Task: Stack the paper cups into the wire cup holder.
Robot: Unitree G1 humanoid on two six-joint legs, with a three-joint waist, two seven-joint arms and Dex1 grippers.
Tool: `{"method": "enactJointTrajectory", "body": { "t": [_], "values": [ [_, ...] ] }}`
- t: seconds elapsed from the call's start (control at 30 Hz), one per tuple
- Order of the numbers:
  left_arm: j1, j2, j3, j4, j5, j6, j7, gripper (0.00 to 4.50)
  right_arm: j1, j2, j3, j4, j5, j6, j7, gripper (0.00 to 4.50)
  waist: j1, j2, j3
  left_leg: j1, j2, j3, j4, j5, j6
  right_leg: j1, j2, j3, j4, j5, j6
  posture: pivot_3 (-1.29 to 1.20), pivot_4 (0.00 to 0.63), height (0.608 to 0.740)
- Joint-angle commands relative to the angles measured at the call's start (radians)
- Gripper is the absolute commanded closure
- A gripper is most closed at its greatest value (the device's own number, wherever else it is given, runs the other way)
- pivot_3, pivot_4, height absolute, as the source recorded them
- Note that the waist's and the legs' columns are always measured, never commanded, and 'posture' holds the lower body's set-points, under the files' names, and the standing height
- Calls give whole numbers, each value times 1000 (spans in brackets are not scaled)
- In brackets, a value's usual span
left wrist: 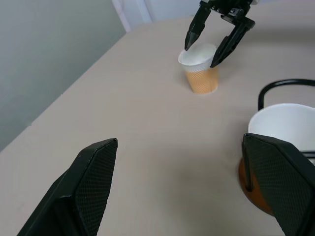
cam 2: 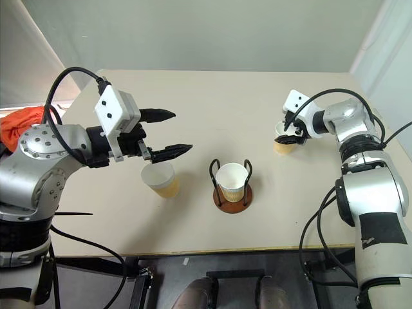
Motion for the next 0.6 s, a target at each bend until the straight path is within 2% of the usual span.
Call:
{"method": "enactJointTrajectory", "body": {
  "t": [0.03,0.1,0.2,0.43,0.47,0.6],
  "values": [
    [-1,22,43,-48,-15,14,2,0,2,7,-2,2,-36,56,-27,833,0,0,0,0,0,0,0,0,0,0,0,0,0,0,0,0,150,740],
    [-1,26,48,-53,-18,21,4,0,6,7,1,1,-56,65,-39,997,0,0,0,0,0,0,1,1,0,0,0,0,2,0,0,0,150,740],
    [3,37,49,-57,-15,25,7,0,16,9,-1,1,-76,68,-47,1707,1,0,0,0,-1,0,1,2,-2,0,-1,0,3,-2,-4,0,150,740],
    [8,38,49,-57,-12,24,9,0,16,9,-20,-1,-86,67,-42,4237,0,0,0,2,0,0,1,3,-4,1,-1,0,5,-3,-7,0,150,740],
    [7,38,48,-54,-10,21,9,0,14,9,-23,-3,-85,63,-43,4448,0,0,0,2,0,0,1,3,-4,1,-1,0,5,-3,-7,0,150,740],
    [1,37,40,-44,0,9,5,0,6,5,-31,-9,-80,50,-20,4448,0,0,0,1,0,0,1,2,-3,1,-1,0,4,-3,-7,0,150,740]
  ]
}}
